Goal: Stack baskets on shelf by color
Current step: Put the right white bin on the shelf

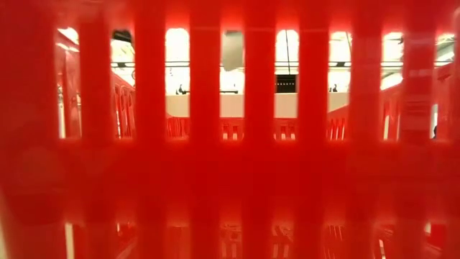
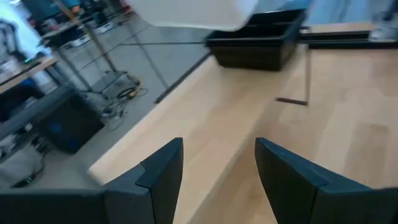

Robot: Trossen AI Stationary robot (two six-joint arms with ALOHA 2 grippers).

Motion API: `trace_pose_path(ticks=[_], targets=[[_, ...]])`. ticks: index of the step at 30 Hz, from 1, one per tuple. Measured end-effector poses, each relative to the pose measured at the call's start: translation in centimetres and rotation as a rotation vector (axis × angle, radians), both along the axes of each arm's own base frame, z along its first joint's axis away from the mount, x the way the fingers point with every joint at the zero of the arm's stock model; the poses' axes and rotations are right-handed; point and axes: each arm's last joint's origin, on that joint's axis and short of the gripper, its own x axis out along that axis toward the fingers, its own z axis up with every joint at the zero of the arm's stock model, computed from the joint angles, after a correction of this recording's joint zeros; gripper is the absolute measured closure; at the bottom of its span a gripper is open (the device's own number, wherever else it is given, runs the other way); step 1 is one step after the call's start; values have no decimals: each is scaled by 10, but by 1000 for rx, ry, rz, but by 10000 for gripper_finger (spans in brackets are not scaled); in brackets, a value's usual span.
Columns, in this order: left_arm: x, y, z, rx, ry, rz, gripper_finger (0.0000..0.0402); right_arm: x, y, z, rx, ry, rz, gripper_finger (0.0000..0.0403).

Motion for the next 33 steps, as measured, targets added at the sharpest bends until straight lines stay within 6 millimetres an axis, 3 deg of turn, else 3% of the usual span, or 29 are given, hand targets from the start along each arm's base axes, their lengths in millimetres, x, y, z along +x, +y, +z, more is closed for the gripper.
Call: trace_pose_path(ticks=[4, 10, 20, 33], targets=[[-7, 2, 0, -18, -9, 43, 202, 33, -26, -2, -25, 86, -16, 402], [-10, 2, -7, -52, 37, 63, 202, 57, -36, -21, 15, 316, -25, 403], [-11, 2, -7, -70, 24, 71, 202, 54, -33, -37, 107, 465, -47, 403], [-8, 2, -3, -15, 25, 43, 202, 52, -28, -46, 126, 515, -41, 392]])
